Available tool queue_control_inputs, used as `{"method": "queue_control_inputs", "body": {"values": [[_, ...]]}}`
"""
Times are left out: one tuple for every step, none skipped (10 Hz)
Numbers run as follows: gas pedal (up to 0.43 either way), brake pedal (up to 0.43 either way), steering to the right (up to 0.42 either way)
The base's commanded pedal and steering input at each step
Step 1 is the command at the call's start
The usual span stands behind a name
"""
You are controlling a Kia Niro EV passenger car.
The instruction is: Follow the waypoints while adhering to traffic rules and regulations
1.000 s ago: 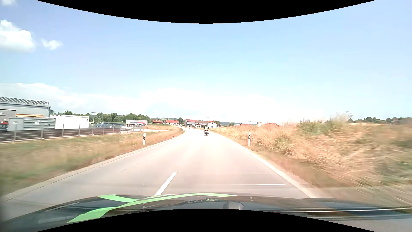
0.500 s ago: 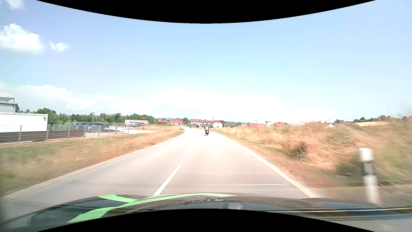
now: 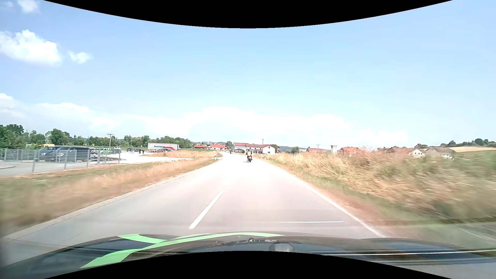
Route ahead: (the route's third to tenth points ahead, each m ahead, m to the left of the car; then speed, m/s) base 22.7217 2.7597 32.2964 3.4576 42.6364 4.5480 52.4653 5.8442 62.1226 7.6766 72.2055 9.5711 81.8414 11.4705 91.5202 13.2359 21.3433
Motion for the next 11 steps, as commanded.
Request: {"method": "queue_control_inputs", "body": {"values": [[0.067, 0.000, -0.016], [0.067, 0.000, -0.015], [0.067, 0.000, -0.015], [0.067, 0.000, -0.016], [0.067, 0.000, -0.016], [0.059, 0.000, -0.015], [0.059, 0.000, -0.016], [0.067, 0.000, -0.016], [0.098, 0.000, -0.016], [0.118, 0.000, -0.017], [0.150, 0.000, -0.017]]}}
